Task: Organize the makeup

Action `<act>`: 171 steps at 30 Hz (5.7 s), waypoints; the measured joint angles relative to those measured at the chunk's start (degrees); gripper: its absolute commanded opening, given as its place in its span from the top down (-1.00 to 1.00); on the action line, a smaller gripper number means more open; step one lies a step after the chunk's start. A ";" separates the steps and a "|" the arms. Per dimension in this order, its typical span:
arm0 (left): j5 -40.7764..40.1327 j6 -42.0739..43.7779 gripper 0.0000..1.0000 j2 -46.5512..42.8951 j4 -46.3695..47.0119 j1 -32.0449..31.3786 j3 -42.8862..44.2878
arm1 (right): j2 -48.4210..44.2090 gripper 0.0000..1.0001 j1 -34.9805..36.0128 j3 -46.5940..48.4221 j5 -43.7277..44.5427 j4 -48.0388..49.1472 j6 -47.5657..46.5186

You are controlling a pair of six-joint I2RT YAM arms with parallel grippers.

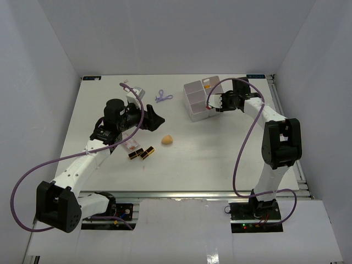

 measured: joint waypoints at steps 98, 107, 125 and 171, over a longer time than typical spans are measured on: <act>-8.37 0.00 -0.84 -1.92 1.29 0.07 -1.66 | 13.62 0.56 29.13 3.19 -10.74 6.41 98.95; -8.37 0.00 -0.83 -2.39 1.29 0.07 -1.66 | 12.95 0.85 28.00 4.07 -11.13 4.71 91.85; -8.03 0.00 -0.84 -3.34 1.31 0.11 -1.66 | 0.02 0.85 11.12 10.97 -12.00 0.48 80.25; -7.50 0.00 -0.84 -2.89 1.72 0.44 -1.70 | 13.73 -0.18 0.09 23.81 6.76 -0.72 69.14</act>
